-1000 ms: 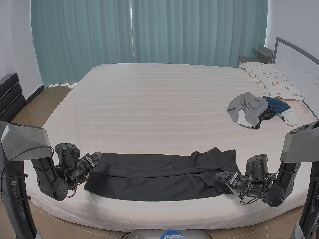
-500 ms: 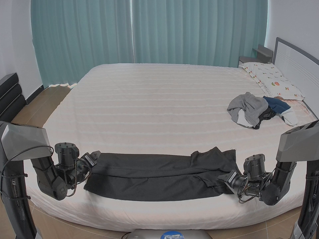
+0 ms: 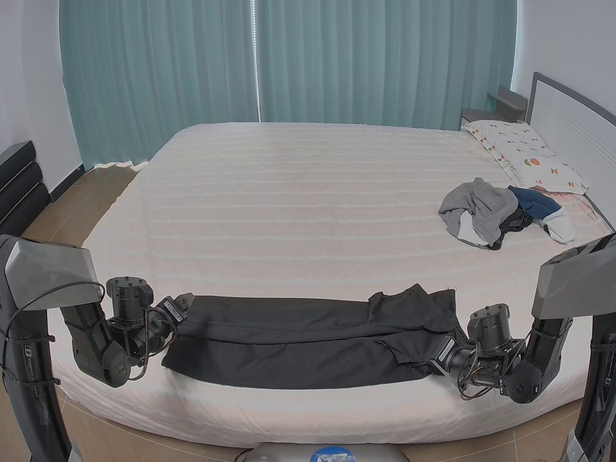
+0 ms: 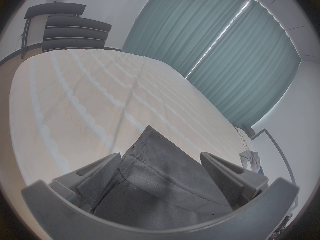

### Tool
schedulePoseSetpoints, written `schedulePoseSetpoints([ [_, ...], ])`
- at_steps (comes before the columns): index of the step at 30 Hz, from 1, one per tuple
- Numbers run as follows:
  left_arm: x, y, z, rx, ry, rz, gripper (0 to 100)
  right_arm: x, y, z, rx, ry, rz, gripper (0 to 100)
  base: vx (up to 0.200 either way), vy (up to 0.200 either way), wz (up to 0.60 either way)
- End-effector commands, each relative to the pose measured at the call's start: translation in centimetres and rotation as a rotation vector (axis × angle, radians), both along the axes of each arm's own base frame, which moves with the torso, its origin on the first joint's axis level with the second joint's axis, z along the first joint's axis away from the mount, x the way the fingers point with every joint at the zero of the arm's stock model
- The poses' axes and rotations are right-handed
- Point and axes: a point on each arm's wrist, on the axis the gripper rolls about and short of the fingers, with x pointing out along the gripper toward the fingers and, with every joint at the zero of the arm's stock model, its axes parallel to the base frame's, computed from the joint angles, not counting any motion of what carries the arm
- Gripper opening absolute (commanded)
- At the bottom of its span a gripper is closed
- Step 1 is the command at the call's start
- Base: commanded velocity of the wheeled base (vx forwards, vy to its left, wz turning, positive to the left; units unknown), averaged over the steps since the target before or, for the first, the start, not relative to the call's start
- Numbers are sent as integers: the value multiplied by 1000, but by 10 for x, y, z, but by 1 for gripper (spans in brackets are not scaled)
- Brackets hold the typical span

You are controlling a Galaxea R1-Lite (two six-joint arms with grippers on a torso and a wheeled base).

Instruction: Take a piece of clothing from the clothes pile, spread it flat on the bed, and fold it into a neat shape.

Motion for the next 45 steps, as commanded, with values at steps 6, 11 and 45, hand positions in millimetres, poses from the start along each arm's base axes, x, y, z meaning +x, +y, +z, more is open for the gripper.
schedulePoseSetpoints([
  [6,2,4,0,-1,-5,12,100,-7,-2,5,-3,2,6,0,0,0,0],
  [11,4,8,2,-5,-14,21,100,-10,-1,4,-11,9,12,100,0,0,0],
  [45,56,26,-14,73,158,-233,100,-22,-17,10,28,35,95,100,0,0,0],
])
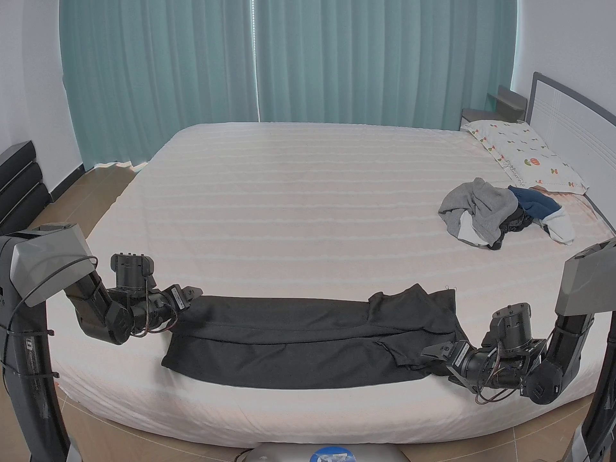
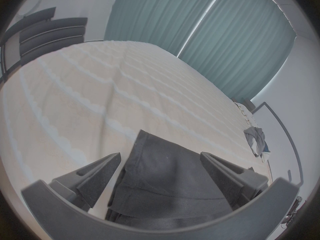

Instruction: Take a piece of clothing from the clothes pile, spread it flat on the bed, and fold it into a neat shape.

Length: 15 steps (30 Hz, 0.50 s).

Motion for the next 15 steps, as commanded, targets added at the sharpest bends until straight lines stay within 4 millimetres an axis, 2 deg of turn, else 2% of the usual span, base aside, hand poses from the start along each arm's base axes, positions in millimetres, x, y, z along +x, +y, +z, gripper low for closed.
schedulePoseSetpoints([
  [1,-1,3,-14,16,36,-20,100,-1,3,-7,-4,16,15,100,0,0,0],
  [7,-18,3,-23,78,82,-72,100,-1,3,-10,-1,6,16,100,0,0,0],
  [15,-18,1,-24,79,63,-90,100,-1,4,-10,-1,6,19,100,0,0,0],
])
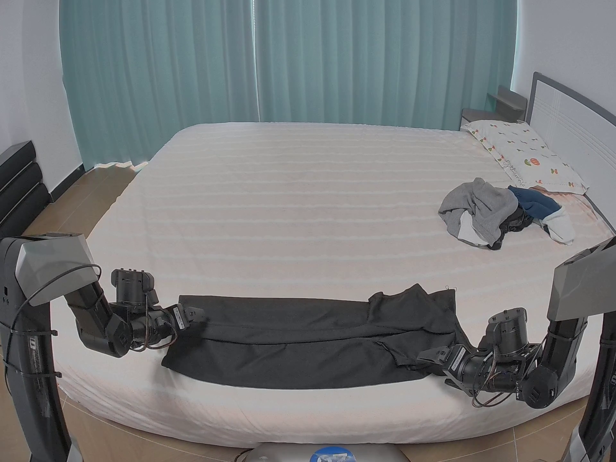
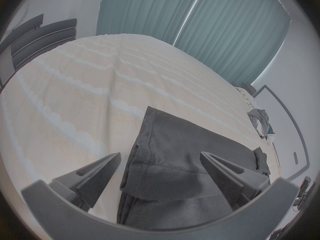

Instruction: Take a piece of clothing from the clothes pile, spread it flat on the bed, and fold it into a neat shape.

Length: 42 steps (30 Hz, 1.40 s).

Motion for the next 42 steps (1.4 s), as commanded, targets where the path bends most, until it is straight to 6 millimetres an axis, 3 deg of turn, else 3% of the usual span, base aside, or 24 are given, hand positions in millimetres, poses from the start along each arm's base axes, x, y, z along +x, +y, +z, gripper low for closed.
schedulePoseSetpoints([
  [1,-1,0,-3,1,5,-2,100,0,1,-2,-2,7,3,100,0,0,0],
  [13,-3,-2,-14,43,14,-44,100,-1,3,-2,-1,4,14,100,0,0,0],
  [14,-3,-2,-13,42,-4,-42,0,-1,3,-2,-1,4,14,100,0,0,0],
  [27,-8,-1,-6,51,-38,-31,0,0,3,0,1,-5,10,100,0,0,0],
  [42,-7,0,1,45,-69,-22,0,4,-13,26,45,-151,-61,100,0,0,0],
])
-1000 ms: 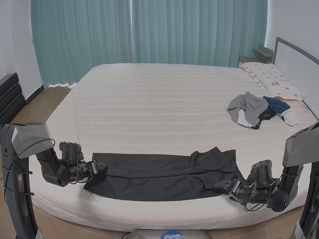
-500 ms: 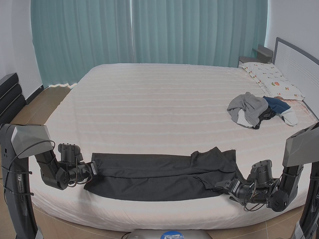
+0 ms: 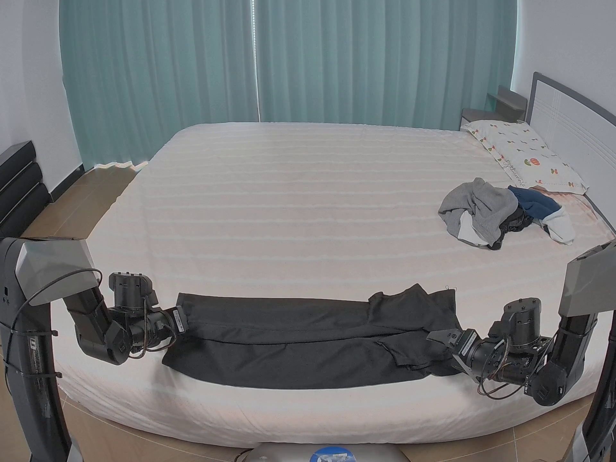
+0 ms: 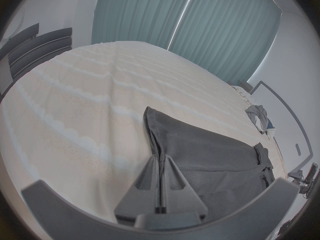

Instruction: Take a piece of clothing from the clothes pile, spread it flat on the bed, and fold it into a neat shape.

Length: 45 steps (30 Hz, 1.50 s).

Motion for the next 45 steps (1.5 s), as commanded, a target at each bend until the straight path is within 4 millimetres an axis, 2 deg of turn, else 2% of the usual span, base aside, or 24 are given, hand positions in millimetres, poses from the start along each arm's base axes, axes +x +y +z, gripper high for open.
schedulePoseSetpoints([
  [1,1,1,1,-3,-8,5,0,1,-5,8,10,-31,-18,100,-200,0,0],
  [6,1,1,1,-4,-9,5,0,5,-10,10,16,-43,-43,100,-200,0,0],
  [14,9,-1,6,-61,-35,46,0,13,-20,7,32,-78,-85,100,0,0,0],
  [20,18,-10,15,-135,-62,78,0,14,-20,5,33,-78,-86,100,0,0,0],
  [27,15,-22,15,-119,-57,74,0,15,-20,2,33,-71,-84,100,0,0,0],
  [29,16,-30,23,-124,-76,112,0,15,-20,1,32,-70,-85,100,0,0,0],
  [31,16,-30,23,-124,-76,112,0,15,-20,1,32,-70,-85,100,0,0,0],
  [33,17,-36,38,-139,-97,134,0,15,-19,-1,32,-59,-83,100,0,0,0],
  [42,18,-42,52,-161,-70,159,0,13,-19,-4,36,-40,-67,100,0,-200,0],
  [45,15,-49,56,-151,-55,149,0,13,-18,-6,35,-36,-62,100,0,-200,0],
])
